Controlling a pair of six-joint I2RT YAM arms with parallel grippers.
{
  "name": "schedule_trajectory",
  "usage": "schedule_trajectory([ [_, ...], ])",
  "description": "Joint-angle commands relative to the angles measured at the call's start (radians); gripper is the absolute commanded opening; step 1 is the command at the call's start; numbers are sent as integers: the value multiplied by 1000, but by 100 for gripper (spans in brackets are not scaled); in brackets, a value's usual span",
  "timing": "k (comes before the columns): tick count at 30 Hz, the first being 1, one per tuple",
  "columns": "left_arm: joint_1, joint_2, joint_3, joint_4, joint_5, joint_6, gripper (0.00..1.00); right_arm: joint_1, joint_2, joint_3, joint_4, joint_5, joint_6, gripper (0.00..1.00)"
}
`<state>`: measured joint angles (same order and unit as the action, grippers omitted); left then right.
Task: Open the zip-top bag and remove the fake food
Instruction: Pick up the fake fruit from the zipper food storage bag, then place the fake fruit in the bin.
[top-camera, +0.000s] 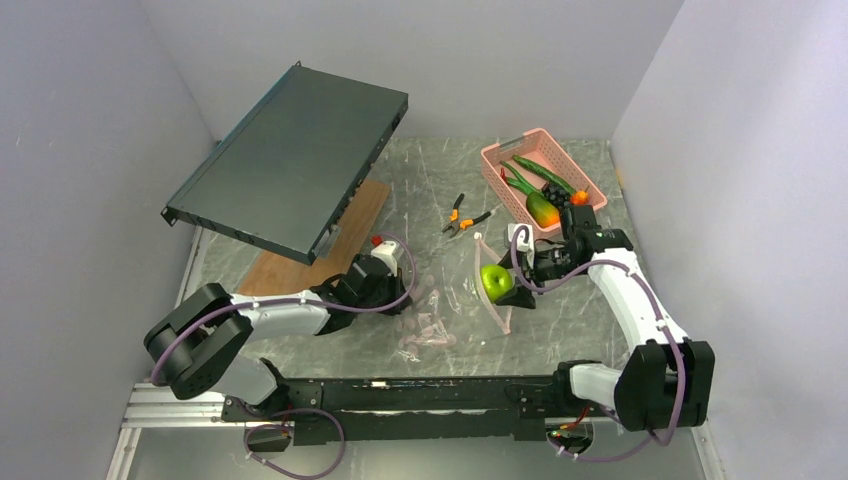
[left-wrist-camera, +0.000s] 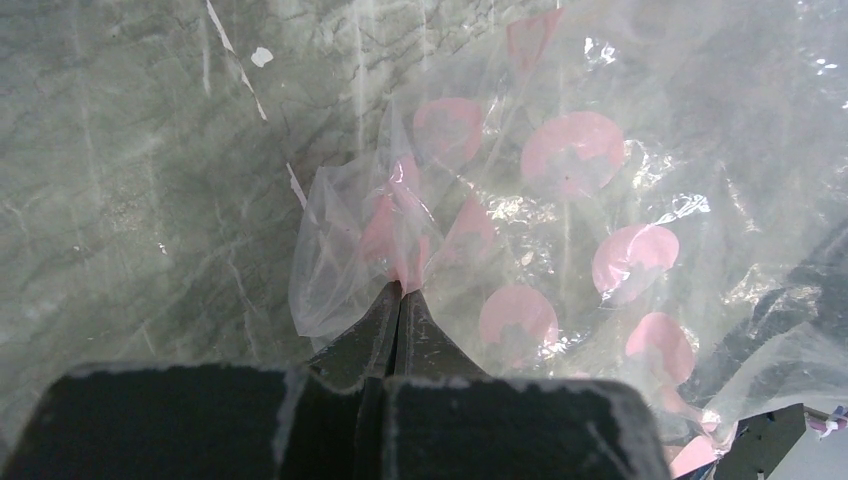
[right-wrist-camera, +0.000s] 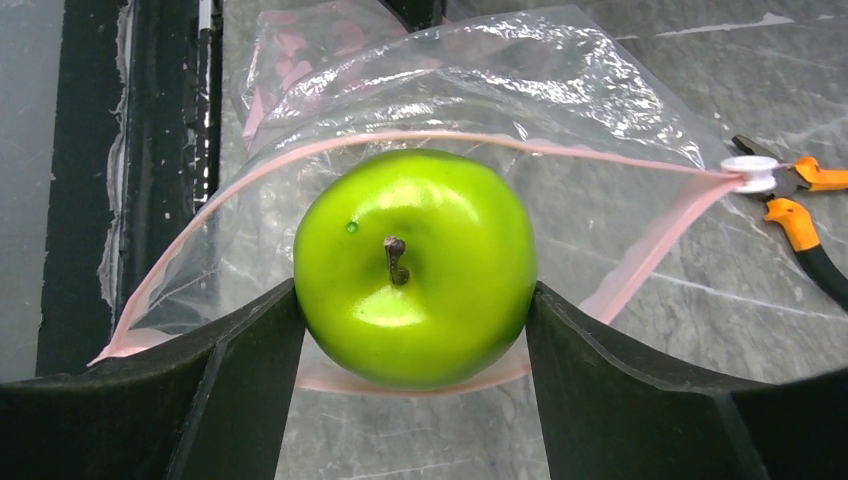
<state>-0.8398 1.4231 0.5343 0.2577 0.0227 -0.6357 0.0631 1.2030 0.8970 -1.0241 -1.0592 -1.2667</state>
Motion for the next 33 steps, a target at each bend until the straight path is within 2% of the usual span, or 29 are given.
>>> schedule_trajectory([
  [1,3,-34,-12,8,-20,15,0,-28,-36,34,16,-68,0,12],
  [22,5,-59,-26,-7,-50,18,0,-247,-140,15,137,-228,174,12],
  [29,5,-65,-34,0,-55,18,0,-342,-200,-36,332,-299,391,12],
  [33,4,-67,-31,0,-53,20,0,-382,-236,-100,542,-271,625,12],
])
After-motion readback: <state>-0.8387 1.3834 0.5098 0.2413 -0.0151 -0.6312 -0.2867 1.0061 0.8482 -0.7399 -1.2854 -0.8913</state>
